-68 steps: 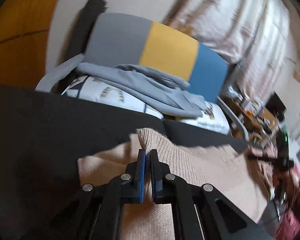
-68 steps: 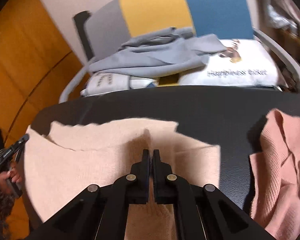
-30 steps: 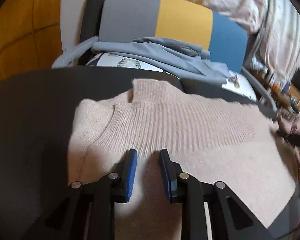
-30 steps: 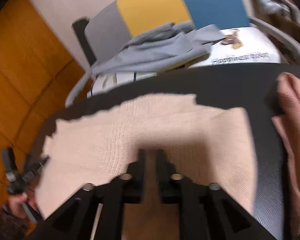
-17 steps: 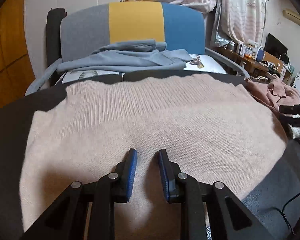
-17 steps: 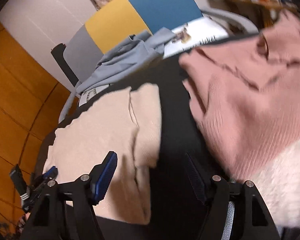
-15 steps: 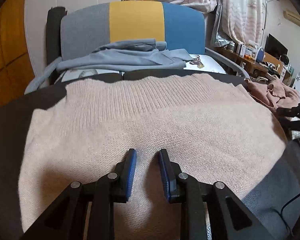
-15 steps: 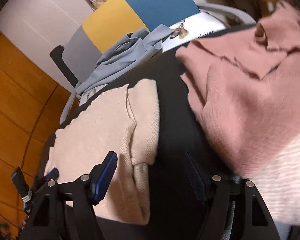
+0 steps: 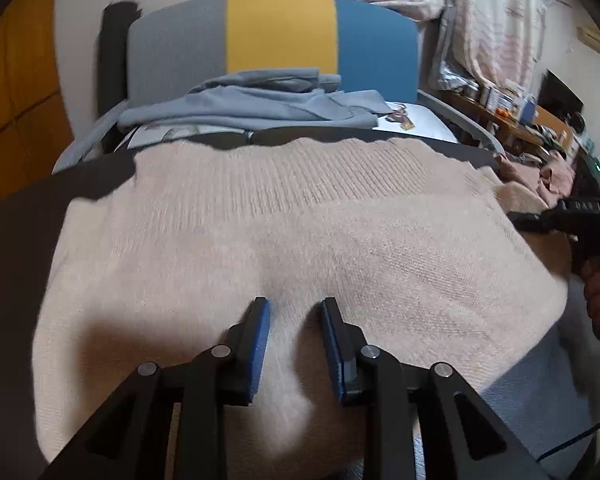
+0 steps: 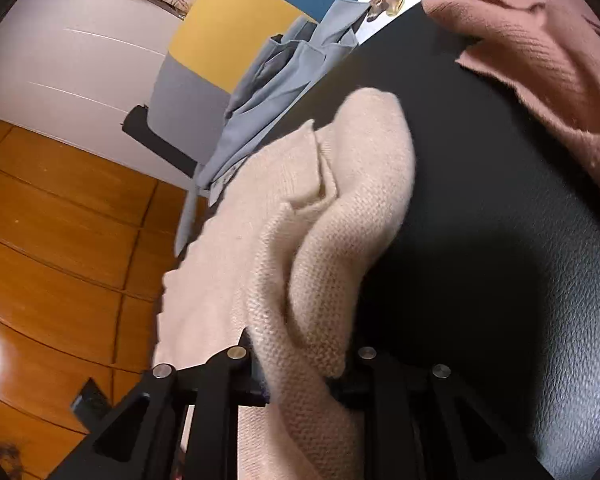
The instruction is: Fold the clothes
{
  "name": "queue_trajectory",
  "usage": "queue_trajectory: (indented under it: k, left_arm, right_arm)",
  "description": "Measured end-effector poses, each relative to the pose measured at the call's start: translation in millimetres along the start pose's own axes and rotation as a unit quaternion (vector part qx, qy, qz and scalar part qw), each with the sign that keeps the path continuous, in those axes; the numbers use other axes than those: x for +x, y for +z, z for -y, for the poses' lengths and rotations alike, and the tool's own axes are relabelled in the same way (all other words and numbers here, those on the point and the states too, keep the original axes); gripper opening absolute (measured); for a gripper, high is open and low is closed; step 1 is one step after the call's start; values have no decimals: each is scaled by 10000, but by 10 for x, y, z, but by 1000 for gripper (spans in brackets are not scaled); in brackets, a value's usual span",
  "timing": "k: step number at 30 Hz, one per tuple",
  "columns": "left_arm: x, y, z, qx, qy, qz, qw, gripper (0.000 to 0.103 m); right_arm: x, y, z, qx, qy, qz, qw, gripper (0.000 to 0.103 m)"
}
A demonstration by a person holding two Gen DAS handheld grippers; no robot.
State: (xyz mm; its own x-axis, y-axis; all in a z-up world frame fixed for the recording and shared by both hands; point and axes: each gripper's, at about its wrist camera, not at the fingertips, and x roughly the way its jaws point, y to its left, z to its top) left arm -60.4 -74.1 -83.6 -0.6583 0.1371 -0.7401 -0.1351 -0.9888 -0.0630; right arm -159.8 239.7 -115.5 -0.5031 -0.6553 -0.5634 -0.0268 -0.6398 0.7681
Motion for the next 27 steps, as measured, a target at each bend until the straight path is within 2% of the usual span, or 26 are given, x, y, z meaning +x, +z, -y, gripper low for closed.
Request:
queue_trajectory:
  k: [4,9,13,15,18,19,21,22,24,27]
  left_arm:
    - [-233,19,237,-56,-205,341,9992,25]
    - [-265,219,616,194,-561,630,9963,25]
    - [49,270,892,423,-741,324,9958,26]
    - [205,223,908,372,-730,121,9966,25]
    - [185,241,839,213,-988,135,9948,25]
    - [152,240,776,66,-1098,157,9938,23]
    - [-10,214,635,-284,-1301,356,9905,8]
    - [-83,190,601,-341,-1388,406,9889,8]
    - [-165,92,615,-198,-1481,301,9883,8]
    - [-90,-93,787,266,-1298,98,9911,8]
  right_arm:
    - [-377,-143,-13,204,178,-55,9996,18]
    - [-742,-417,49,395,37,-13,9992,18]
    - [-884,-533,147,581,-59,72,9983,18]
    - [-911,-552,181,646,-99,97,9978,18]
    - [-952,-580,232,743,-160,133,9970,18]
    - [-966,-590,250,776,-180,145,9967,18]
    - [-953,-587,259,839,-206,144,9962,18]
    - [-951,-585,260,855,-210,148,9960,18]
    - [-954,-574,248,869,-214,164,9959,18]
    - [-974,-546,205,856,-210,201,9959,18]
